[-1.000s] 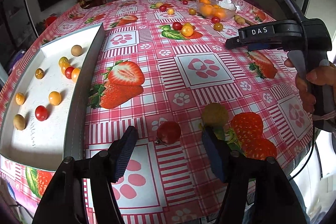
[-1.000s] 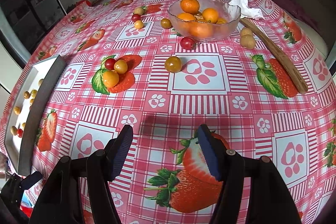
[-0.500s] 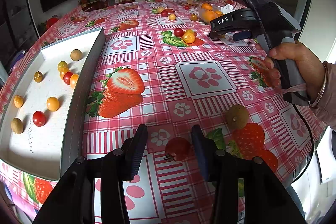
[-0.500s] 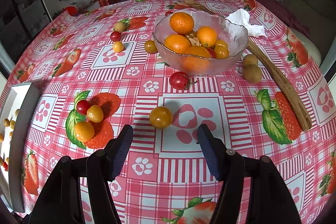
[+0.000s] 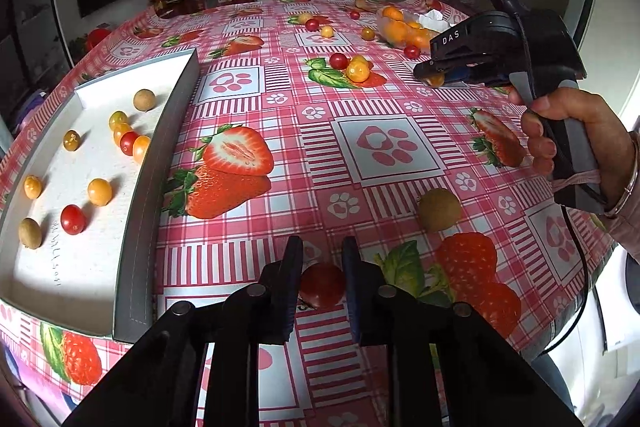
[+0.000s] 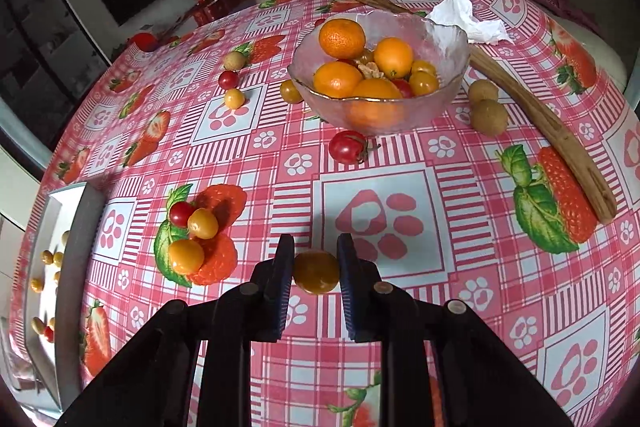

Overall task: Organize fruits
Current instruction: 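Grasp a red cherry tomato with the left tool while the right tool grasps a yellow tomato, then carry both tomatoes over the white tray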

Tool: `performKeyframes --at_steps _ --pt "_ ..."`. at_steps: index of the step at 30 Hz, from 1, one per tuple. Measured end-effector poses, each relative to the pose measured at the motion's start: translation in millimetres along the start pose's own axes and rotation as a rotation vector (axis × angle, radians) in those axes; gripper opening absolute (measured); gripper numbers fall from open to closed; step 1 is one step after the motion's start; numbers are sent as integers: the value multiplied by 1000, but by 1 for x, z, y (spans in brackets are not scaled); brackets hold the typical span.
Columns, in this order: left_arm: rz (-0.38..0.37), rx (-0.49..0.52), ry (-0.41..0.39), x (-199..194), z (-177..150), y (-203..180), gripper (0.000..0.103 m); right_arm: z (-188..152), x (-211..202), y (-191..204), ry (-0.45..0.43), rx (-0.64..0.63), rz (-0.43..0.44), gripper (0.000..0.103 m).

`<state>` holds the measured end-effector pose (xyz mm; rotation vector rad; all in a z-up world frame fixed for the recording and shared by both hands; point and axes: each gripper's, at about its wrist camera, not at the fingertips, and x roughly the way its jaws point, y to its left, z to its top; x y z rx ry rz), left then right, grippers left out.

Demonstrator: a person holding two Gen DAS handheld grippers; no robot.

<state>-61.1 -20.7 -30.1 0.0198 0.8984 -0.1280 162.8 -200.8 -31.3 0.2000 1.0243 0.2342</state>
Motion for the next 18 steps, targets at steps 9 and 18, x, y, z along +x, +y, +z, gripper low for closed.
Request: performKeyframes --at_steps 9,18 --pt "-37 -35 9 -8 -6 1 22 -46 -33 8 33 -19 83 24" --pt "-62 -77 -8 -18 -7 10 22 -71 -58 18 34 -50 107 24"
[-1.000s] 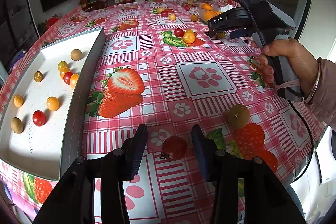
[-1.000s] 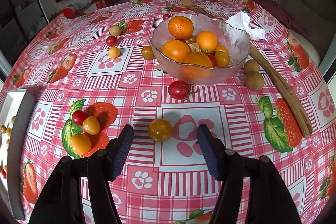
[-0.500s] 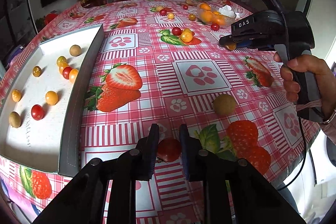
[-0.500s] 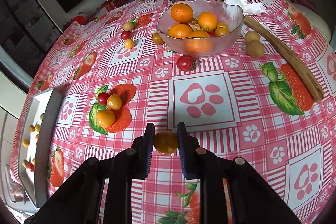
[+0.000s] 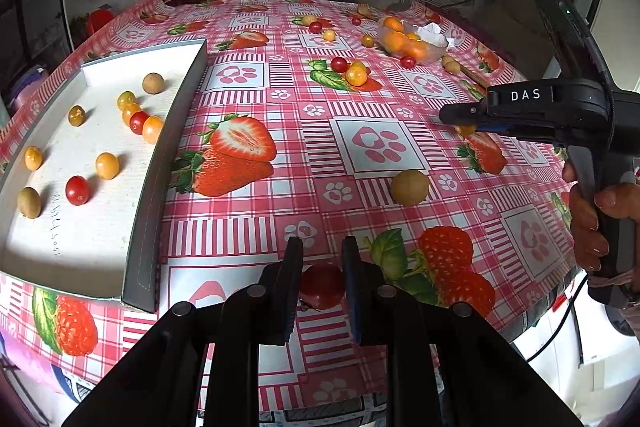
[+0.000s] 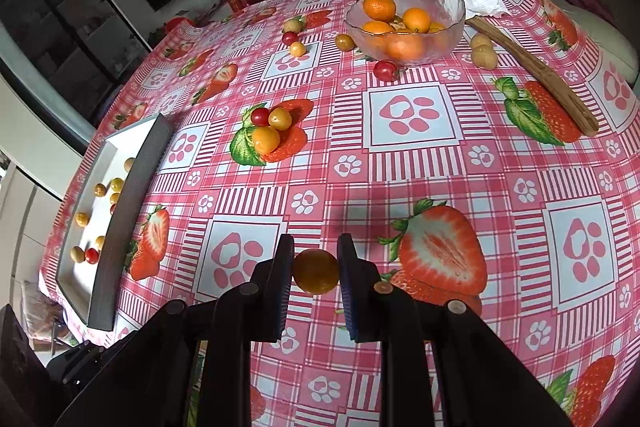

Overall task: Organize fruits
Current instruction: 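Carry both tomatoes over the white tray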

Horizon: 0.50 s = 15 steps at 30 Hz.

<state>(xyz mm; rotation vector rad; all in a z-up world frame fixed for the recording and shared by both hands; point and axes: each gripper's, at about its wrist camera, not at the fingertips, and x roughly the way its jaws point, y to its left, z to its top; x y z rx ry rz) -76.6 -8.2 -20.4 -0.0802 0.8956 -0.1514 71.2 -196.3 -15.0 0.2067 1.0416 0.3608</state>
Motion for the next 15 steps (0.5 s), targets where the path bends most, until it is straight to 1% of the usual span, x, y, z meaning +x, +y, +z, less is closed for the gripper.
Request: performKeyframes --at_steps 5,15 --pt "-6 -13 -25 -8 4 6 22 -4 -4 11 1 -19 8 24" --pt "16 -42 -77 -25 14 28 22 -8 -9 42 -4 -94 7 24"
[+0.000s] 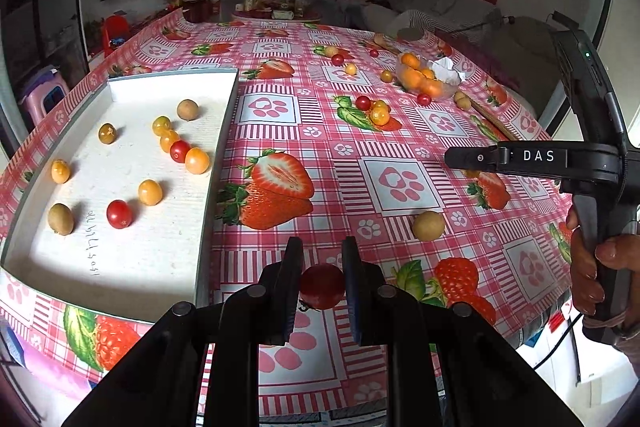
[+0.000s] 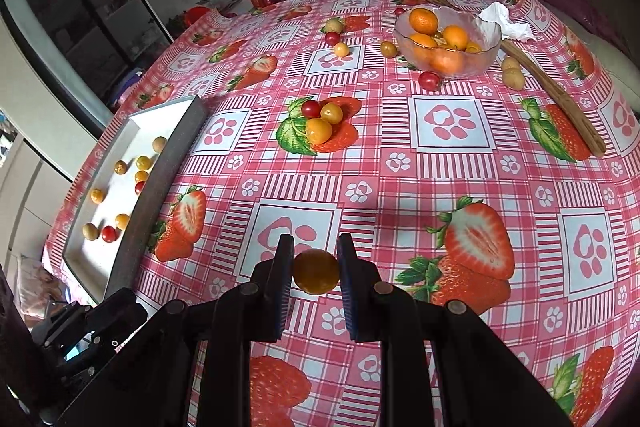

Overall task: Organize fruits
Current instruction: 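Carry both tomatoes over the white tray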

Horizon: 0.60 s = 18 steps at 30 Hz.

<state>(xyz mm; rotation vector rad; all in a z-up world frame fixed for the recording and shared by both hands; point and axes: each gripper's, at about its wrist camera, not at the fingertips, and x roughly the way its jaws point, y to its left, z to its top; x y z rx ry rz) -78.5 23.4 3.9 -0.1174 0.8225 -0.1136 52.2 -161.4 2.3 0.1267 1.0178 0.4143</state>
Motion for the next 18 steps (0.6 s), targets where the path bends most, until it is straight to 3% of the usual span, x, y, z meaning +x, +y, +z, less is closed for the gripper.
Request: performKeyframes --at_steps 18 --pt "92 -133 -73 -25 8 81 22 11 14 61 28 -101 29 24"
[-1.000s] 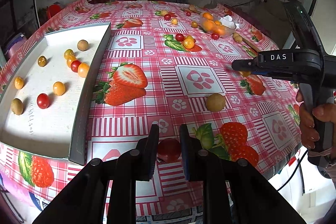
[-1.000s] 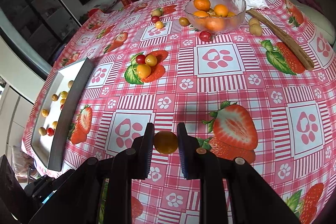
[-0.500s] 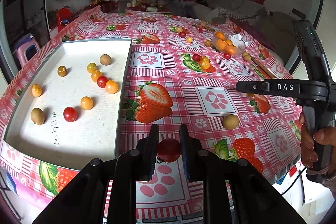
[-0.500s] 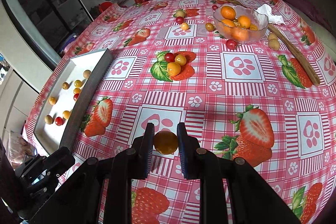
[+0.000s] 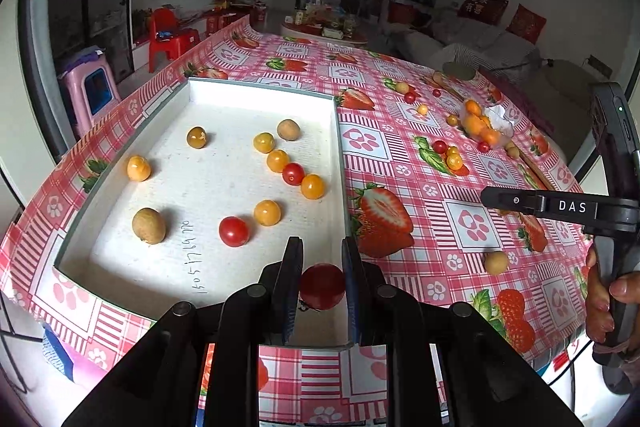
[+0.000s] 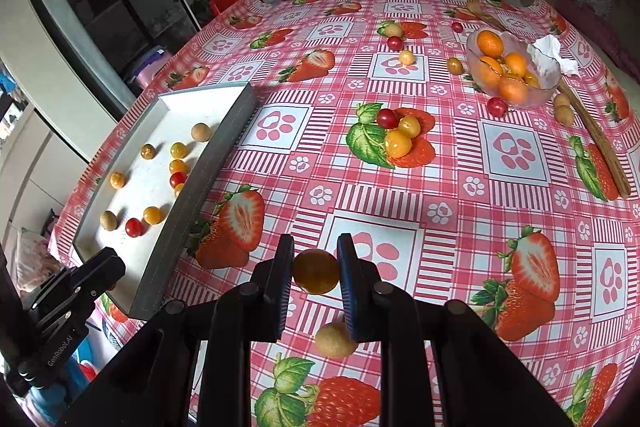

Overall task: Organize fruits
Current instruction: 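Carry both tomatoes over the white tray, then open both tools to release the tomatoes into the tray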

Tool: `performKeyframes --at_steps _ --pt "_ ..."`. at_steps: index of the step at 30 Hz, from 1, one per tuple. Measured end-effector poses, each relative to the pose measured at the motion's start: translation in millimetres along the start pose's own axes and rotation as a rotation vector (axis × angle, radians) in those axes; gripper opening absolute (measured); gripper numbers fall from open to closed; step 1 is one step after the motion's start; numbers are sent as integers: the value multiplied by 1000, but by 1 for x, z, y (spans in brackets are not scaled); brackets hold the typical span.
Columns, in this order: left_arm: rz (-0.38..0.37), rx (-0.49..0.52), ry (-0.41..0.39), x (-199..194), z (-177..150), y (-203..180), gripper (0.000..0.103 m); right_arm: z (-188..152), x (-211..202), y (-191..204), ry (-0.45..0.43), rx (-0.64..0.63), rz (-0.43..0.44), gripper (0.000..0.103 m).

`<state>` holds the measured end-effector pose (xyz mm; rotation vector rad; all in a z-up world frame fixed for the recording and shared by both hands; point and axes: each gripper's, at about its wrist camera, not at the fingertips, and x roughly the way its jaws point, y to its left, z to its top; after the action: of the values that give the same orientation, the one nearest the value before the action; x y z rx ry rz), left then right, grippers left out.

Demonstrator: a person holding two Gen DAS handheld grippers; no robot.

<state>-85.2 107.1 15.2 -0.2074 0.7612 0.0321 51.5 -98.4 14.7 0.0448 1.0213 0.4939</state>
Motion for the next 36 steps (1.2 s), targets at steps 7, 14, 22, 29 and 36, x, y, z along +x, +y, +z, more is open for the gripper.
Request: performKeyframes --at_steps 7,14,22,29,36 --pt "84 -65 -17 -6 6 51 22 11 15 48 25 -74 57 24" --pt "171 -112 -2 -4 5 93 22 17 42 102 72 -147 127 24" --pt "220 -162 62 12 2 120 22 12 71 148 147 -241 155 24" --pt "240 -131 84 17 5 117 22 2 95 166 208 -311 123 25" --pt "252 -125 99 20 7 114 22 -5 97 181 193 -414 72 30"
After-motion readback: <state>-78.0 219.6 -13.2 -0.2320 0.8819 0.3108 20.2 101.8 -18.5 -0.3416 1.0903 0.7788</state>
